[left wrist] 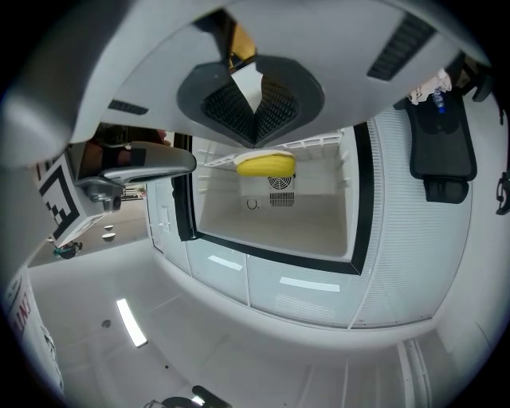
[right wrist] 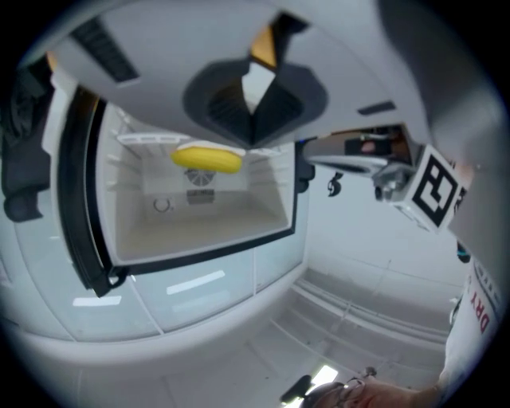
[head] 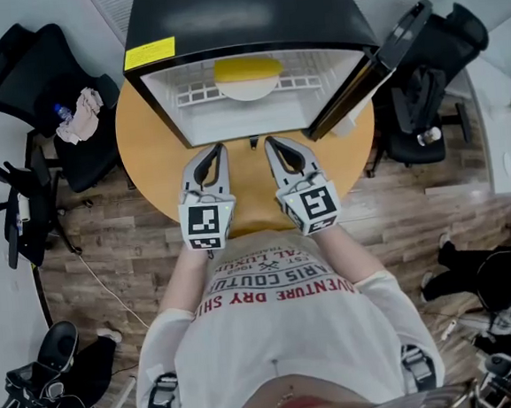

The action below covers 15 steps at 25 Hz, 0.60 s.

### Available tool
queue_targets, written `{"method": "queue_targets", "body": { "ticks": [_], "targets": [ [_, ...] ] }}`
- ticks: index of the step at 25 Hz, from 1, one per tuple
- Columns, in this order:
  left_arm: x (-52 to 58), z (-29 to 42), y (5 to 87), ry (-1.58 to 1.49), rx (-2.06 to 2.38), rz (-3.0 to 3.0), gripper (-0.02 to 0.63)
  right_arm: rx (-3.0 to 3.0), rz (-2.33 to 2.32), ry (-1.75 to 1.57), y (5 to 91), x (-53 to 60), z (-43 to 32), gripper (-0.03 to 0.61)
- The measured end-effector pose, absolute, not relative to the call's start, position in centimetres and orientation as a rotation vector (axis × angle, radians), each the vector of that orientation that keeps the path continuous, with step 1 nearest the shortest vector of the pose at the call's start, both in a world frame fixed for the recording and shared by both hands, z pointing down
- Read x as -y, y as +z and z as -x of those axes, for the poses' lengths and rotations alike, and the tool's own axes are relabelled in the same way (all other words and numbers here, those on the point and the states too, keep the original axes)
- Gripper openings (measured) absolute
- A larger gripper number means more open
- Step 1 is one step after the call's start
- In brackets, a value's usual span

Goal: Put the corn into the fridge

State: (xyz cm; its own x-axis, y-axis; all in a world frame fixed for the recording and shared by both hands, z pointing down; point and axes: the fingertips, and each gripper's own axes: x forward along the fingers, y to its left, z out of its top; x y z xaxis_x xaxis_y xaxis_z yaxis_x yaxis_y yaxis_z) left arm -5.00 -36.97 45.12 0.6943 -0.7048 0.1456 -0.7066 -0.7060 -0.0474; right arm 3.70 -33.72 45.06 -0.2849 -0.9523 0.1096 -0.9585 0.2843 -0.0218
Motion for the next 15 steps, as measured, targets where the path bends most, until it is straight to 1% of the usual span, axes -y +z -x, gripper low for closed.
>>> {"method": "queue_targets", "body": {
  "ticks": [3, 15],
  "targets": [
    [36.9, 4.8, 44.8, 0.224, 1.201, -2.889, 0.028, 2.473, -1.848, 0.168, 44.9, 33.7, -4.0, 0.028],
    [37.3, 3.9, 44.8, 0.205, 1.171, -2.883, 0.028, 2.478, -1.831, 0.163, 45.1, 34.3, -4.4, 0.028]
  ]
}}
